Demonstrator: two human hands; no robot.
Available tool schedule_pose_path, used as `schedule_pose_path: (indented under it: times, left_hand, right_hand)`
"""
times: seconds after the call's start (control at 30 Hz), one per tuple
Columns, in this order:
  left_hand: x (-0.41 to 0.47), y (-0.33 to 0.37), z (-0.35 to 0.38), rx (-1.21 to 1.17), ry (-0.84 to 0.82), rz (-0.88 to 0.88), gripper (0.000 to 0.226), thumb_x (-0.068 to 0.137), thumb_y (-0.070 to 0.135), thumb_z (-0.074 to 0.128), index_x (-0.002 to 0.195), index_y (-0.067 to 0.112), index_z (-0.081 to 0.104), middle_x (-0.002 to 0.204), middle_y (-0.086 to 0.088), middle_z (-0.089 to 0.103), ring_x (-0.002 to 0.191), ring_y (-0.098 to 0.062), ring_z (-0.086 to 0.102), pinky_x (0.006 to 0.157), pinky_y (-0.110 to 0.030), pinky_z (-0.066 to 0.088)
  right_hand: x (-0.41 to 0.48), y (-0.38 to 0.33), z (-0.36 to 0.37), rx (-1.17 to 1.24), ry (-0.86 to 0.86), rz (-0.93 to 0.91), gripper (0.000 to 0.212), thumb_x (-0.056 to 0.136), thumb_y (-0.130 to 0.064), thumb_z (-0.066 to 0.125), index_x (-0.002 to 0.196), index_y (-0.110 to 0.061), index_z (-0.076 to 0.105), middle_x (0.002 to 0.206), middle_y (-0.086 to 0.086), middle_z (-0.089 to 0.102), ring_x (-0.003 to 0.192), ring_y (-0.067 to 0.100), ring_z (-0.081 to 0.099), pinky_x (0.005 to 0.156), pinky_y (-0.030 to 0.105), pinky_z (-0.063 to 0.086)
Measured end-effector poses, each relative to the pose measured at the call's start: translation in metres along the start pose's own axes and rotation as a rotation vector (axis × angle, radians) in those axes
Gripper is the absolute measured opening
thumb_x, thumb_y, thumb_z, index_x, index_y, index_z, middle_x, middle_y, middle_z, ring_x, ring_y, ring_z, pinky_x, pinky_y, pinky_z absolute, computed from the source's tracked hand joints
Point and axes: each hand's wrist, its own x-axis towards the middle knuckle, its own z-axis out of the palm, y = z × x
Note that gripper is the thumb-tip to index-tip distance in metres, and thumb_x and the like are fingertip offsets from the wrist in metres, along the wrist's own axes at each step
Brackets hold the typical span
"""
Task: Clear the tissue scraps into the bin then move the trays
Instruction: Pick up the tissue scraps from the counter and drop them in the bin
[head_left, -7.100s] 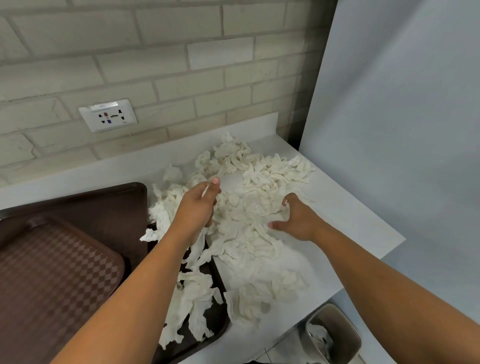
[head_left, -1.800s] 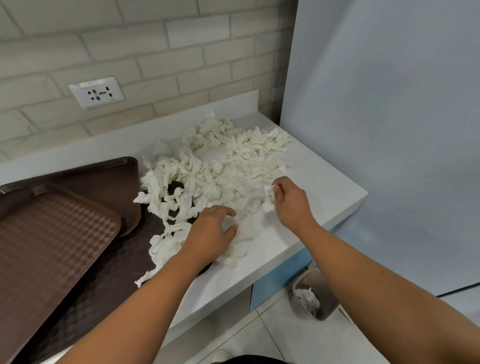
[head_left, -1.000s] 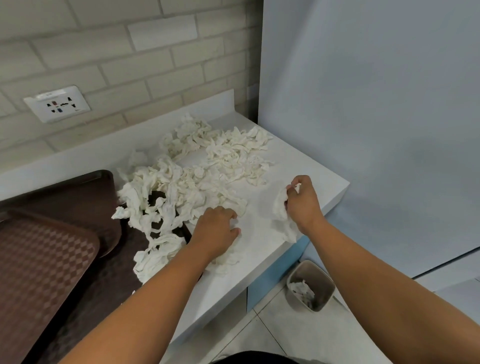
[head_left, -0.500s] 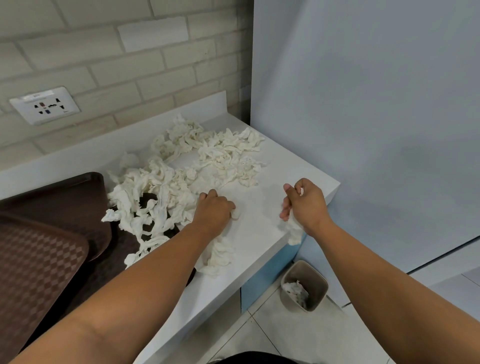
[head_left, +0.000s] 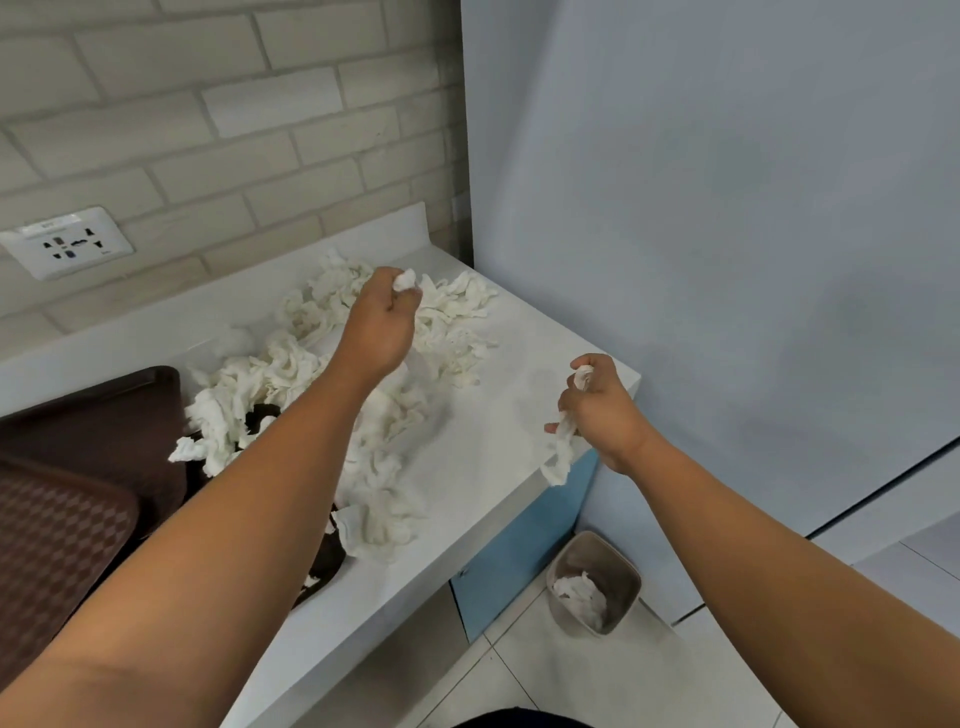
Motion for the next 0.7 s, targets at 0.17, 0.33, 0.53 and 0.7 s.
schedule_pose_path:
  times: [0.17,0.33,0.53,0.7]
  left_hand:
    - [-0.006,0.048,0.023,-0.322,-0.006,-0.092,0.039,0.091,0.058,0.05,0.075,0.023,0.045,0.074,0.003,0.033,0.065,-0.016,0.033,0.057,-0.029,0.04]
    - [-0.021,0.084,0.071,-0.469,0.01,-0.153,0.044,0.094,0.049,0.056,0.06,0.026,0.039,0.067,0.0,0.026,0.053,-0.015,0.025,0.044,-0.023,0.029]
    - [-0.057,0.096,0.145,-0.397,-0.129,-0.251,0.049,0.092,0.059,0.054,0.064,0.02,0.042,0.063,-0.006,0.048,0.042,-0.016,0.036,0.041,-0.023,0.028]
    - [-0.086,0.079,0.211,-0.256,-0.24,-0.345,0.052,0.098,0.052,0.045,0.057,0.021,0.036,0.055,0.002,0.034,0.045,-0.014,0.025,0.046,-0.023,0.021]
  right_hand:
    - [-0.007,-0.003,-0.036,-0.21,-0.053,-0.045,0.053,0.086,0.005,0.056,0.12,-0.022,0.027,0.111,0.01,0.042,0.082,0.025,0.059,0.065,0.023,0.053]
    - [-0.011,0.002,-0.078,-0.355,-0.061,-0.055,0.042,0.087,0.004,0.056,0.116,-0.018,0.034,0.112,0.011,0.048,0.081,0.019,0.053,0.063,0.028,0.049]
    - [-0.017,0.021,-0.131,-0.324,-0.098,-0.044,0.027,0.093,0.007,0.028,0.1,-0.015,0.042,0.102,0.016,0.065,0.067,0.029,0.066,0.073,0.048,0.058]
    - [-0.02,0.056,-0.174,-0.319,-0.092,0.002,0.018,0.103,-0.011,0.036,0.106,-0.016,0.053,0.093,0.01,0.069,0.048,0.018,0.053,0.046,0.026,0.043]
